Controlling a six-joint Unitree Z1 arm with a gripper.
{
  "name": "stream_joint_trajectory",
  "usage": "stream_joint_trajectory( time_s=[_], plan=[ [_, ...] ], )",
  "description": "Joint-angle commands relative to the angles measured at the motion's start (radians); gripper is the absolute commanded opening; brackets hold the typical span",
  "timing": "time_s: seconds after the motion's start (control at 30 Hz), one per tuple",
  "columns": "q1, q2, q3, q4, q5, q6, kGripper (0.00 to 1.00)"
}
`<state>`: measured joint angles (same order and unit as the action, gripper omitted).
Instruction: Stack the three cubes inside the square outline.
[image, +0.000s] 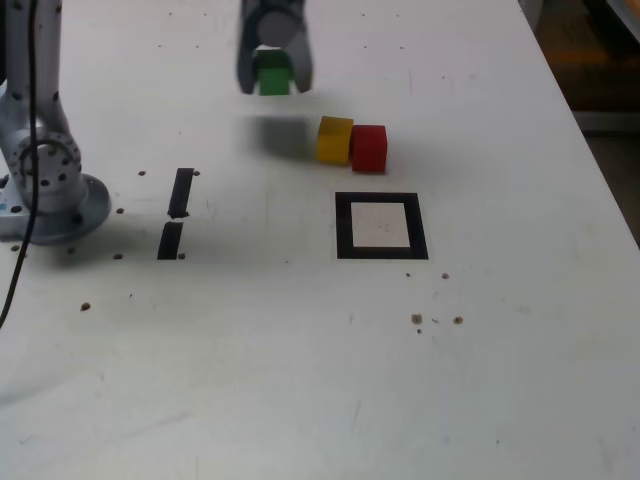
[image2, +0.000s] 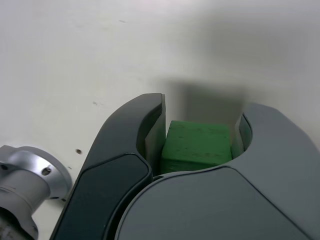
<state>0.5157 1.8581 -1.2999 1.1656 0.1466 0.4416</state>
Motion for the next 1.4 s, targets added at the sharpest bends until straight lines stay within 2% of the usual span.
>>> stream_joint_trajectory(
  time_s=[0.0,0.27,0.4,0.5,0.67,0.77,0.87,1.03,1.13,1.17,1.23,1.37],
  plan=[
    [0.005,0.014,0.036,-0.044,0.004,0.002,0.18],
    [0.021,0.088,0.111,-0.126,0.004,0.001,0.18],
    [0.021,0.087,0.115,-0.146,0.001,0.001,0.21],
    [0.021,0.079,0.112,-0.136,-0.001,0.0,0.33],
    [0.021,0.076,0.099,-0.088,-0.008,-0.006,0.76],
    [0.017,0.041,0.089,-0.058,-0.017,-0.03,0.92],
    [0.007,0.003,0.074,0.0,-0.025,-0.078,0.99],
    [-0.011,-0.039,0.056,0.107,-0.028,-0.187,1.0],
    [-0.033,-0.087,0.056,0.181,-0.027,-0.31,1.0],
    [-0.043,-0.106,0.059,0.206,-0.035,-0.365,1.0],
    [-0.078,-0.142,0.065,0.253,-0.078,-0.512,1.0],
    [-0.173,-0.169,0.041,0.254,-0.213,-0.776,1.0]
  ],
)
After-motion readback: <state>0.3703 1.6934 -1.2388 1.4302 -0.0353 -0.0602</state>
